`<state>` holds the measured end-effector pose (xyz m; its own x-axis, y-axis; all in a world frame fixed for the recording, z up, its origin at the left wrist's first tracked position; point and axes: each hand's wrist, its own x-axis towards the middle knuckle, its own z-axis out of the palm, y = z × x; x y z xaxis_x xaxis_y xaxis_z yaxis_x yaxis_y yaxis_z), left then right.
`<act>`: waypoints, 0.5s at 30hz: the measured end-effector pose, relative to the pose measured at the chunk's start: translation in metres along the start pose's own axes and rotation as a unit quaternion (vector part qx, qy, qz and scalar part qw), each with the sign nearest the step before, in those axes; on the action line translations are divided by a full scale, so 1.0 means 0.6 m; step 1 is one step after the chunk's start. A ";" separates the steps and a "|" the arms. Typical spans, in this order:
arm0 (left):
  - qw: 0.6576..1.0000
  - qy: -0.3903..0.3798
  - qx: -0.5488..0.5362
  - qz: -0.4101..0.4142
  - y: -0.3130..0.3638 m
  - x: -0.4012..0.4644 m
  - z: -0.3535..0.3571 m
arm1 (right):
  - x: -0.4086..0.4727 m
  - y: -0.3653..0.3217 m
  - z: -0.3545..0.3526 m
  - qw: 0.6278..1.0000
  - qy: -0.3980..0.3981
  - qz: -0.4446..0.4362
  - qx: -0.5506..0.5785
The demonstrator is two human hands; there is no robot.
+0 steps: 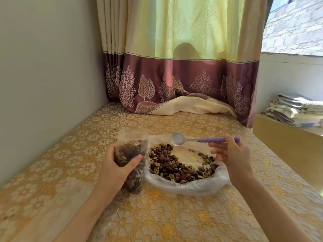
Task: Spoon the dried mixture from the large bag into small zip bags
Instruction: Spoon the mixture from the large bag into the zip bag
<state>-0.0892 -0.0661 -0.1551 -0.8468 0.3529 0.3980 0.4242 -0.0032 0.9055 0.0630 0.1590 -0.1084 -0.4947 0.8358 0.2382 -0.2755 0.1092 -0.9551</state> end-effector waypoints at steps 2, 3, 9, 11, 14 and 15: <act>1.000 0.004 0.011 0.009 -0.001 -0.001 0.001 | 0.000 0.018 -0.027 0.999 0.010 0.023 -0.028; 1.000 0.004 0.017 0.012 -0.001 -0.001 0.002 | 0.000 0.024 -0.037 0.999 0.011 0.025 -0.045; 0.999 -0.018 0.019 0.022 0.007 -0.008 0.003 | -0.029 0.048 -0.061 0.979 0.061 -0.056 -0.184; 0.999 -0.032 0.016 0.022 0.013 -0.011 0.007 | -0.041 0.051 -0.056 0.965 0.084 -0.075 -0.239; 0.999 -0.040 0.014 0.020 0.020 -0.013 0.013 | -0.044 0.054 -0.056 0.962 0.050 -0.072 -0.258; 0.999 -0.041 0.016 0.017 0.022 -0.013 0.015 | -0.045 0.055 -0.057 0.962 0.032 -0.065 -0.262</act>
<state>-0.0741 -0.0607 -0.1476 -0.8034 0.4287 0.4133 0.4627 0.0125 0.8864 0.0958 0.1584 -0.1522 -0.4274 0.8268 0.3656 0.1300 0.4564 -0.8802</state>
